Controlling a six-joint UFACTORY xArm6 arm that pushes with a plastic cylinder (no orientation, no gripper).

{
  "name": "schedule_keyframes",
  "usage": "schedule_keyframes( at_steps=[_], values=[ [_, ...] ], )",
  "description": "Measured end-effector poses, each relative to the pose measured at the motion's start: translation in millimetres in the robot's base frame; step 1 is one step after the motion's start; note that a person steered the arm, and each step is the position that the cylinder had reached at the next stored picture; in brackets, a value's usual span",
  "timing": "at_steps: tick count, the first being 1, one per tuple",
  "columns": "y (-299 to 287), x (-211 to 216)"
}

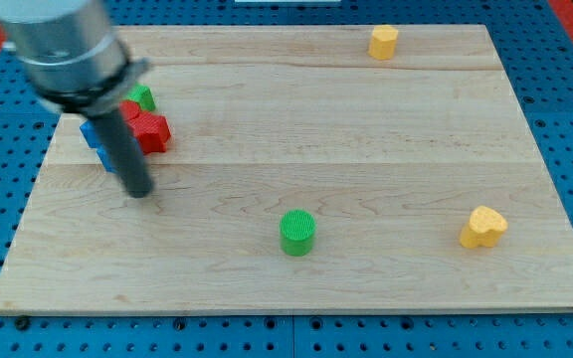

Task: Push the green circle towards the red star

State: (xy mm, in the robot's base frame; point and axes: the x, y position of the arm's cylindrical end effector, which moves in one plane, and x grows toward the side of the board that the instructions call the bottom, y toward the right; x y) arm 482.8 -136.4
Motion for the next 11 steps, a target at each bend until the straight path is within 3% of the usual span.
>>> schedule_keyframes(
  at_steps=[1, 2, 3, 4, 5, 6, 7, 9, 11],
  values=[
    [109.3, -0.4],
    [181.7, 16.7],
    [160.8, 84.0],
    [82.1, 79.0],
    [71.2, 56.5],
    [133.0, 59.1],
    [87.7, 50.1],
    [48.2, -25.3],
    [1.5, -39.7]
  ],
)
